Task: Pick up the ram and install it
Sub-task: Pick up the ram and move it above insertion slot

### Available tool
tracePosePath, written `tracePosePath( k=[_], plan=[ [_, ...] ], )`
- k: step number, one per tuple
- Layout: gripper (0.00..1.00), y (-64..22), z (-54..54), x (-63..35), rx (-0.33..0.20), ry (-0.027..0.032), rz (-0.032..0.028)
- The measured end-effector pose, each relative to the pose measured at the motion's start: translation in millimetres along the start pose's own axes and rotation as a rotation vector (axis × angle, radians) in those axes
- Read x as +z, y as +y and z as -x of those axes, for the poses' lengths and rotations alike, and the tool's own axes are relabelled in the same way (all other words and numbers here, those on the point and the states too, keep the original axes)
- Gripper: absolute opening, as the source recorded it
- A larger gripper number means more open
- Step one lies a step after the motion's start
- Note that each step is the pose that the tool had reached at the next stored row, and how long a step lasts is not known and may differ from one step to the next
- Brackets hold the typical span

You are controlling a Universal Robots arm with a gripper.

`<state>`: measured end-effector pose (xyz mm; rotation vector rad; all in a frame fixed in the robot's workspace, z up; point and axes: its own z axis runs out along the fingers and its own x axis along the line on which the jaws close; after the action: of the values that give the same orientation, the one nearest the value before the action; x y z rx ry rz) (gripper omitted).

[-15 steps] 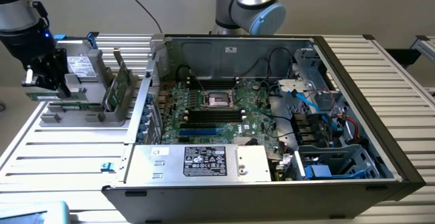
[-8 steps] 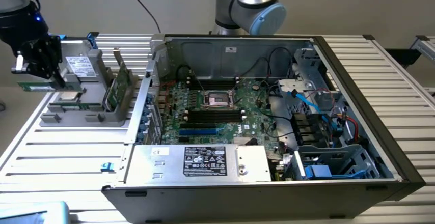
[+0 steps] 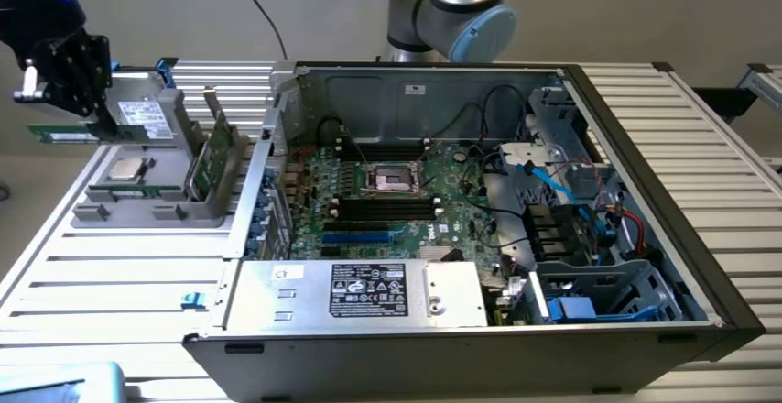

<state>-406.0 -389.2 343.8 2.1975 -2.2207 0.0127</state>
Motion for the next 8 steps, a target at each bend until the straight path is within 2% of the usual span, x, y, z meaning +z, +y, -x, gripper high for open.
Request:
tracePosePath(
  k=[8],
  plan=[
    [0.13,-27.0,-3.0,-36.6,0.0,-0.0045,0.0001]
  ],
)
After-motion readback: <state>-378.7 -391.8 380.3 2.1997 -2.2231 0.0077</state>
